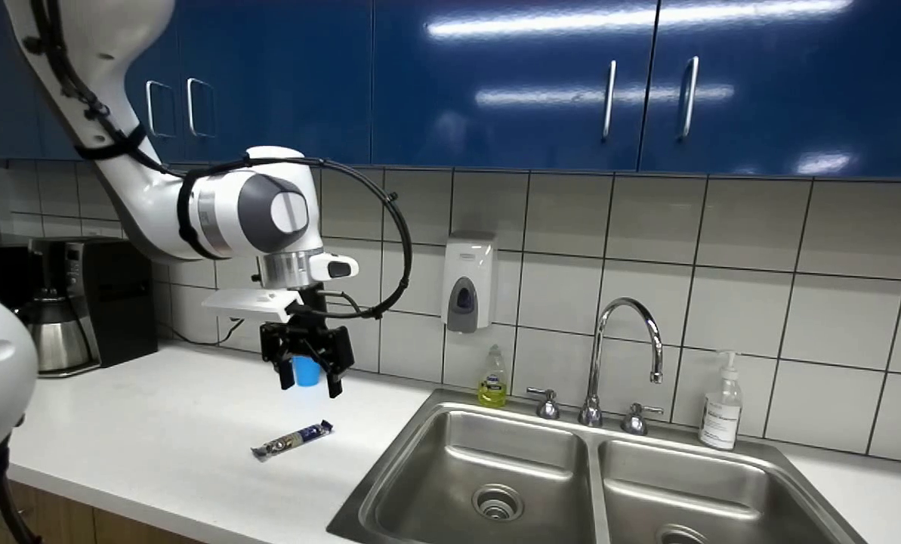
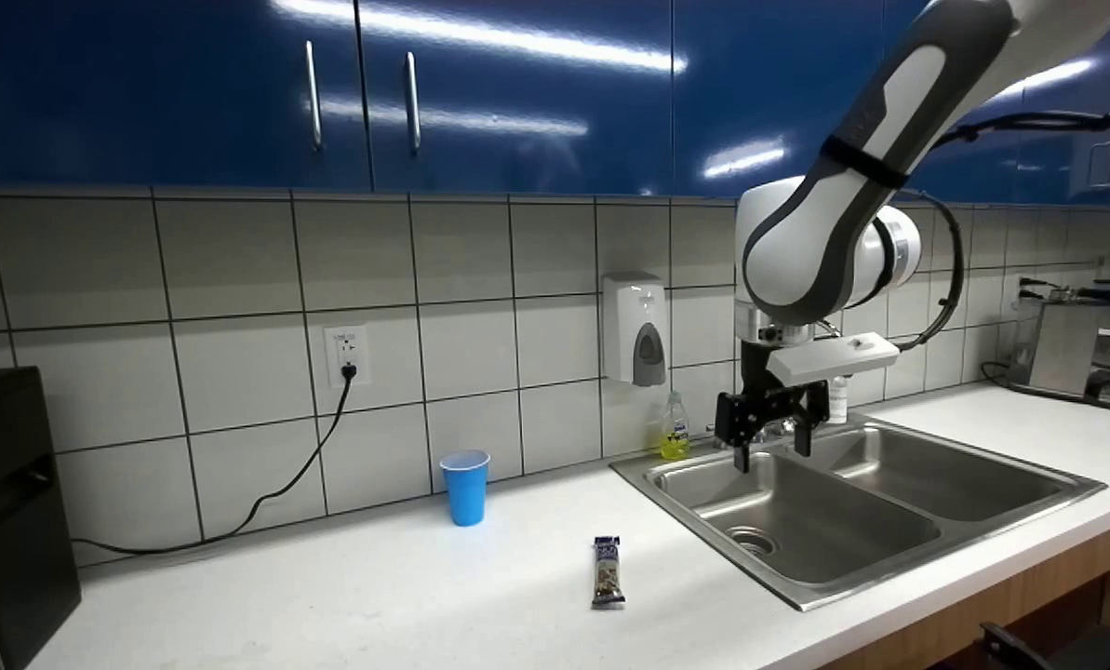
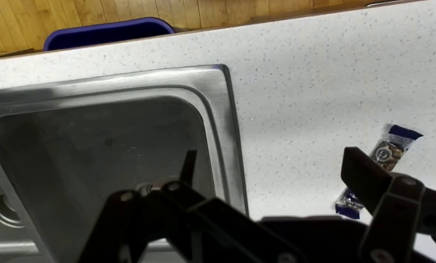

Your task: Put the packet in the left sink

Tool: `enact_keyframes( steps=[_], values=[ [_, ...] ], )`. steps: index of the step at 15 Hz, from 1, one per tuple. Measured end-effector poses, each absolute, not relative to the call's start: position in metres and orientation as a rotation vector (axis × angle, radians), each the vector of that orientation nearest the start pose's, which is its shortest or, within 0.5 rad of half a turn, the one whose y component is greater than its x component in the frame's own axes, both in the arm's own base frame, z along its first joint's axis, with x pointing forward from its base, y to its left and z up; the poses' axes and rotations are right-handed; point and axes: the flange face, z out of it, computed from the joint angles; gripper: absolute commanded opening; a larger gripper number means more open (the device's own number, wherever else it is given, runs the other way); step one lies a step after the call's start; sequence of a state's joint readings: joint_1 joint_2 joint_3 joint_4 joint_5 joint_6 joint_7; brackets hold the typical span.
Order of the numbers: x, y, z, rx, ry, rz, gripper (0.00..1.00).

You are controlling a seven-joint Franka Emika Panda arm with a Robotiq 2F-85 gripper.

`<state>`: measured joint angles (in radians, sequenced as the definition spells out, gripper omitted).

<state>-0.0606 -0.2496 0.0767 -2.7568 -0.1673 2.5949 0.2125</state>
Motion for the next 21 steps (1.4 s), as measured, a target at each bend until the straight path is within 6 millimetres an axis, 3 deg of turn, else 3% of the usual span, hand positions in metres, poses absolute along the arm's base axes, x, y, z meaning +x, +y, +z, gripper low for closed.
enact_keyframes(
  steps=[7,17,21],
  values=[
    [0.427,0.059,0.244,-3.291,-0.017,-0.115,1.0],
    [0.429,0.047,0.241,-3.276,0.048,-0.121,1.0],
    [0.436,0.044,0.228,-3.247,0.072,-0.151,1.0]
  ],
)
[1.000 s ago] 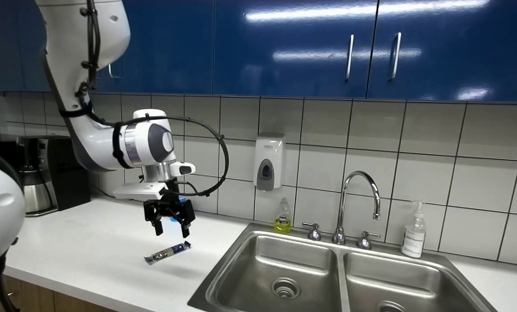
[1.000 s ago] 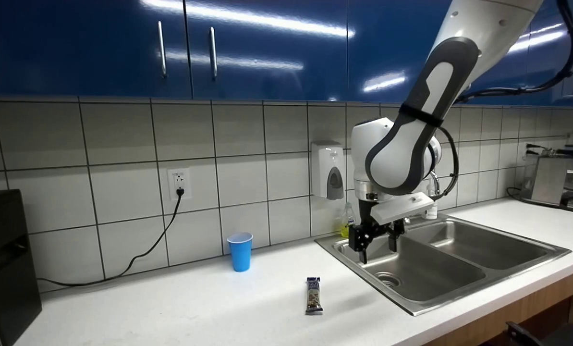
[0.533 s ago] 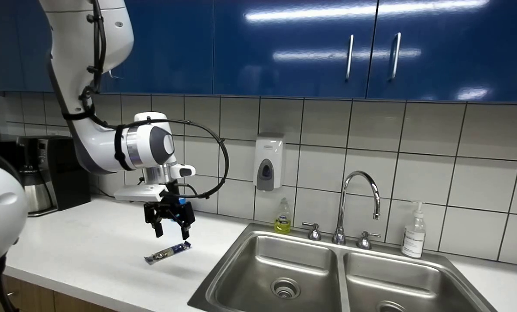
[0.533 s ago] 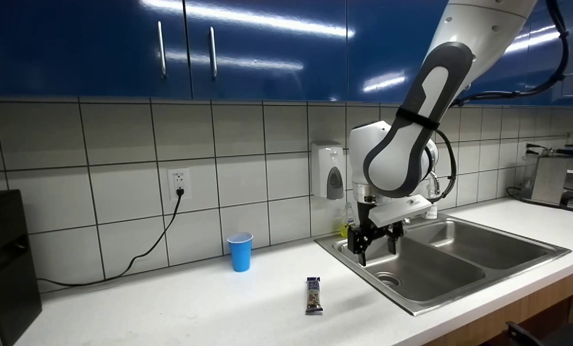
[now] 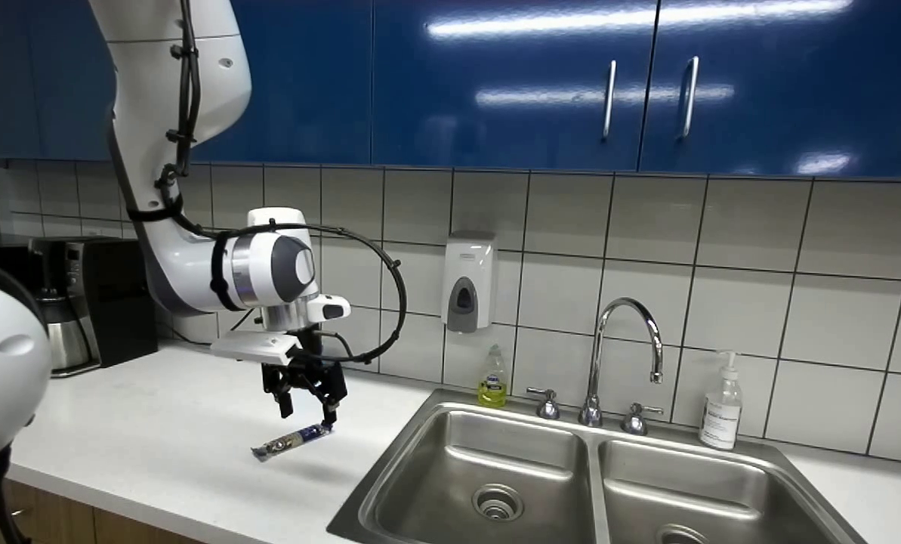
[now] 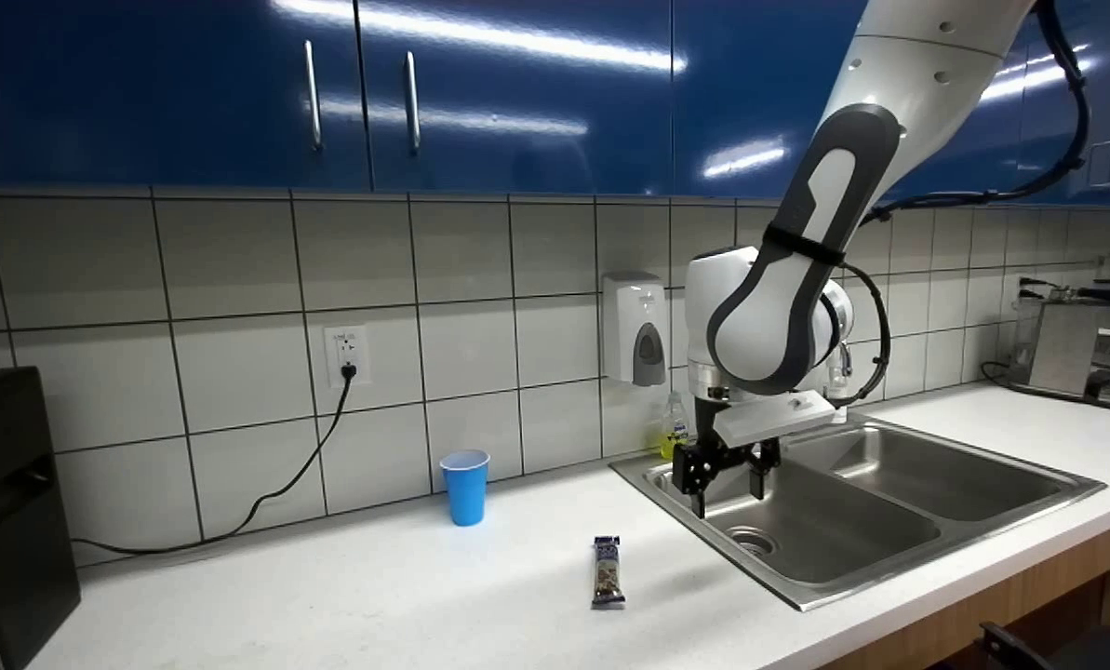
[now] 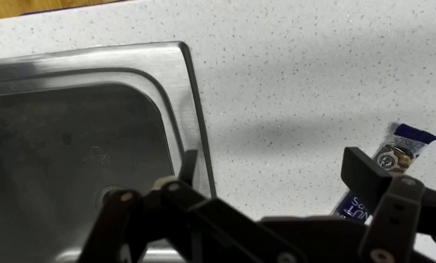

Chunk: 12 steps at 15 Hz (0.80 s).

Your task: Put the packet in the left sink

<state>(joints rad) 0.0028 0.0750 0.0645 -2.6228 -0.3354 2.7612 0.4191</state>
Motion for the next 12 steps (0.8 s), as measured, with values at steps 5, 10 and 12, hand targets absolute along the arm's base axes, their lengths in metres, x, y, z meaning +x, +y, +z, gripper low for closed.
enact_keyframes(
  steps=[5,10,12],
  values=[
    [0.451,0.061,0.207,-3.216,0.059,-0.146,1.0],
    [0.477,0.09,0.19,-3.195,0.032,-0.142,1.0],
    [0.488,0.102,0.183,-3.191,0.025,-0.141,1.0]
  ],
)
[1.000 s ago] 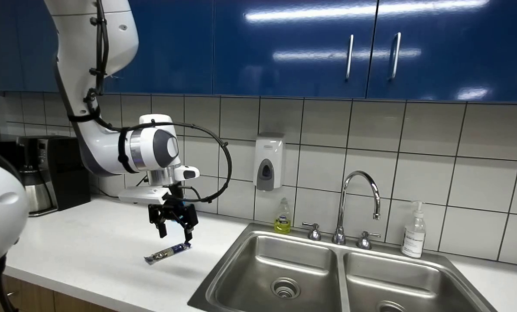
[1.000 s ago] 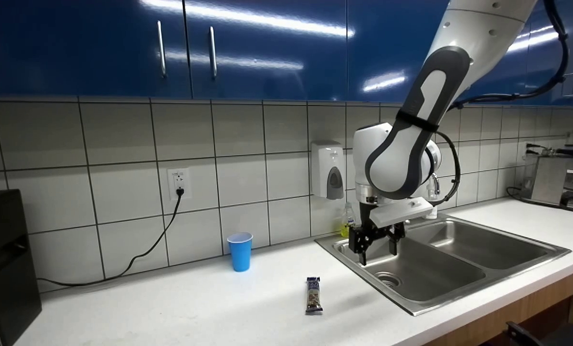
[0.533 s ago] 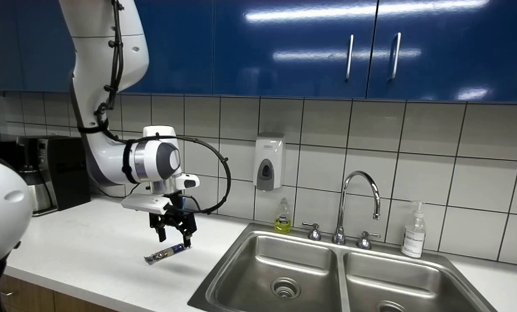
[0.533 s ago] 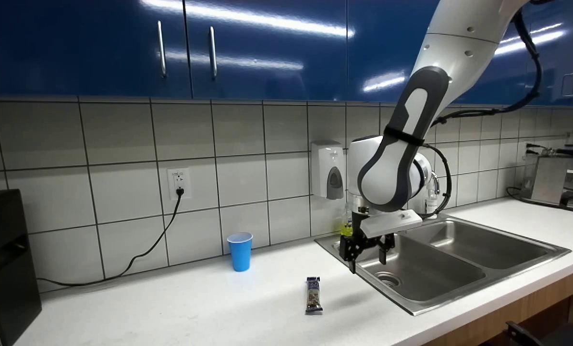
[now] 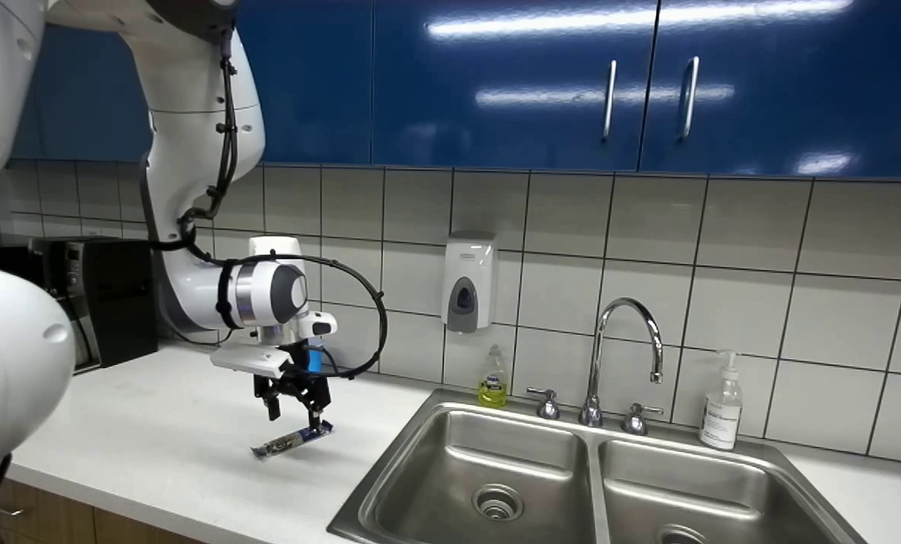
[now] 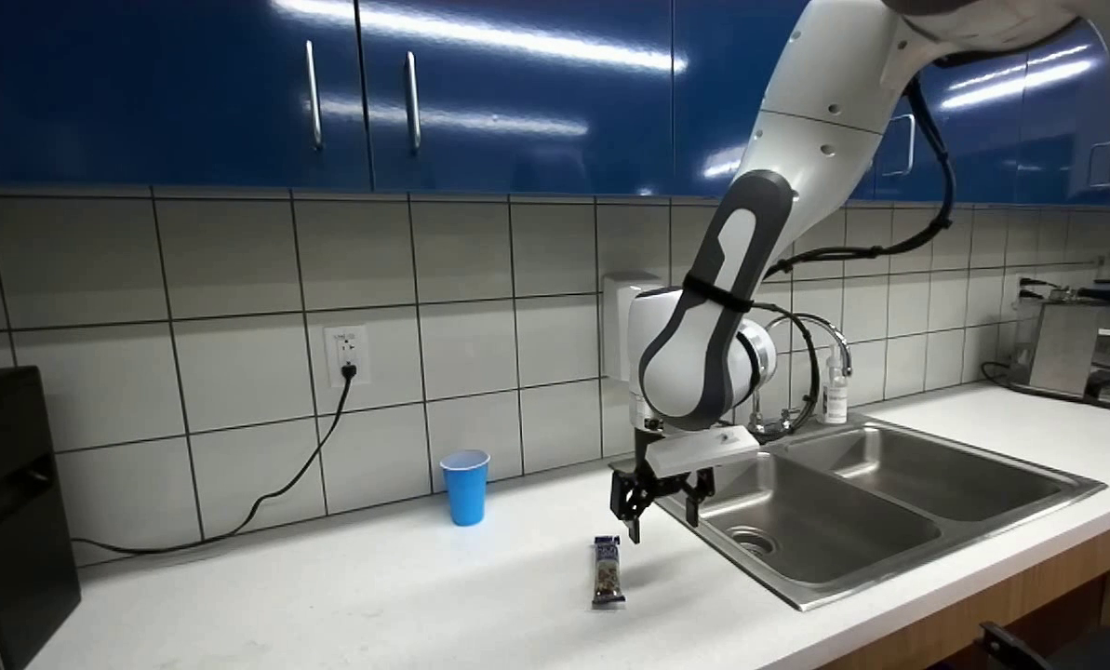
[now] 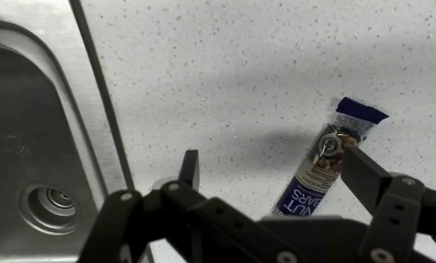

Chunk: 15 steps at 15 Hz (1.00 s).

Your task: Put the packet in the left sink

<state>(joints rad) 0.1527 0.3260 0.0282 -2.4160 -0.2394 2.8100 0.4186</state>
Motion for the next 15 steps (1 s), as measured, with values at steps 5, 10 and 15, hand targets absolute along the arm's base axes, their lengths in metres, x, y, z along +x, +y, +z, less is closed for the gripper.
enact_keyframes(
  steps=[5,10,15],
  values=[
    [0.514,0.124,0.169,-3.203,0.018,-0.108,1.0],
    [0.532,0.14,0.155,-3.221,0.019,-0.044,1.0],
    [0.546,0.147,0.142,-3.214,0.078,0.0,1.0]
  ],
)
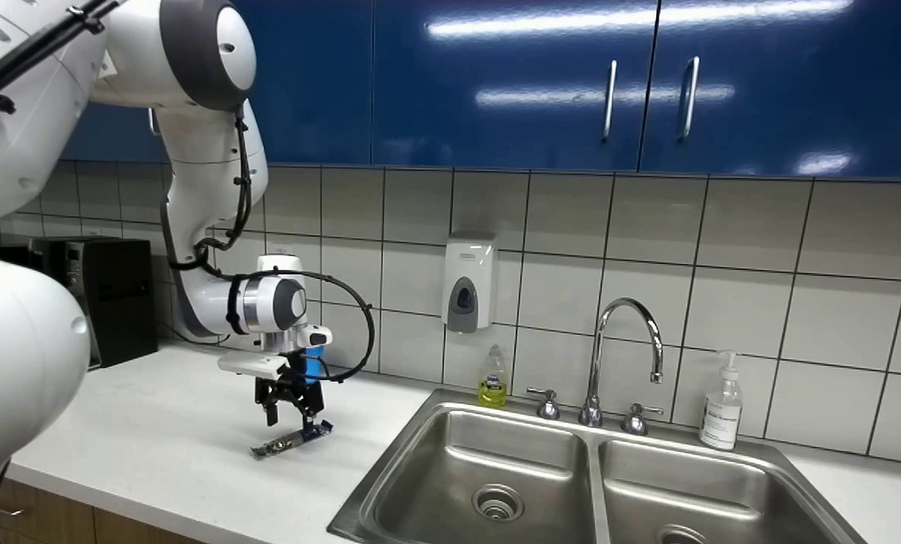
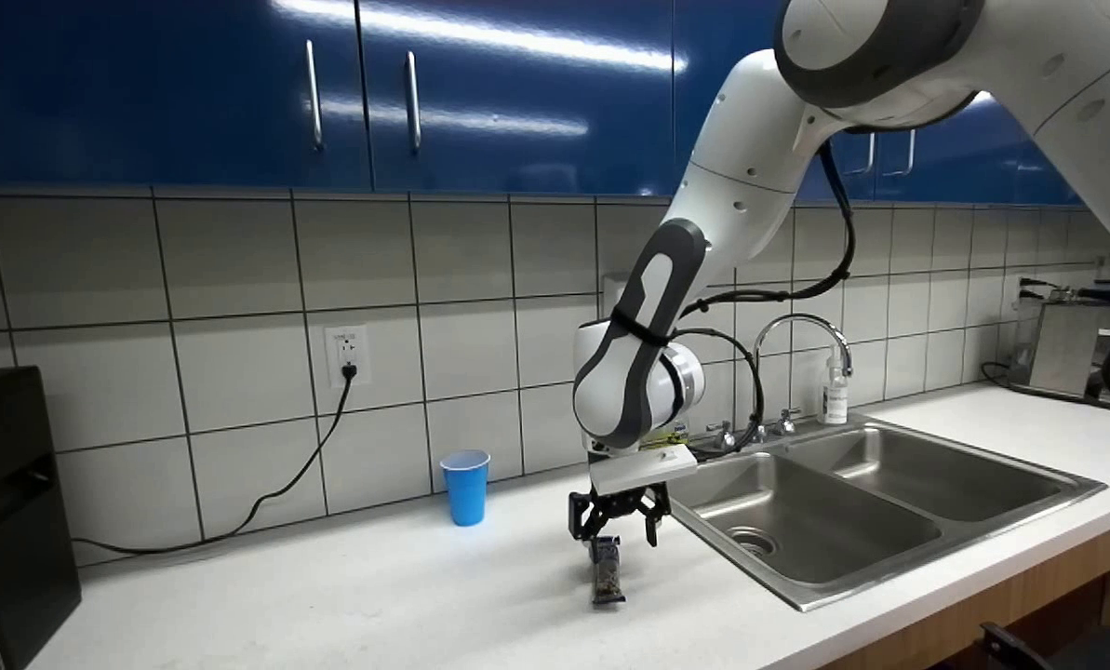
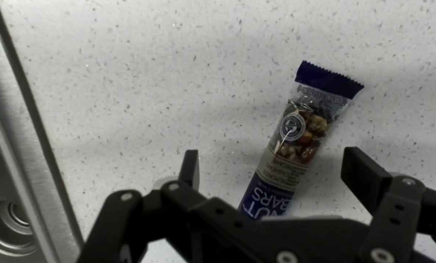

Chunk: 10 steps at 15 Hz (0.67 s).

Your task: Put the packet in the left sink

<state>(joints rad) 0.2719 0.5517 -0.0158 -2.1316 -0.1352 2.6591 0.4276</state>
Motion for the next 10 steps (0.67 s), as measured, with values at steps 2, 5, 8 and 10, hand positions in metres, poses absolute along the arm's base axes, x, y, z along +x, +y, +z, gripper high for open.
enact_keyframes(
  steps=[2,5,8,10],
  values=[
    [0.549,0.147,0.136,-3.207,0.109,0.011,1.0],
    [0.553,0.147,0.128,-3.202,0.188,0.017,1.0],
    [0.557,0.148,0.124,-3.207,0.278,0.005,1.0],
    [0.56,0.149,0.123,-3.209,0.335,-0.007,1.0]
  ],
)
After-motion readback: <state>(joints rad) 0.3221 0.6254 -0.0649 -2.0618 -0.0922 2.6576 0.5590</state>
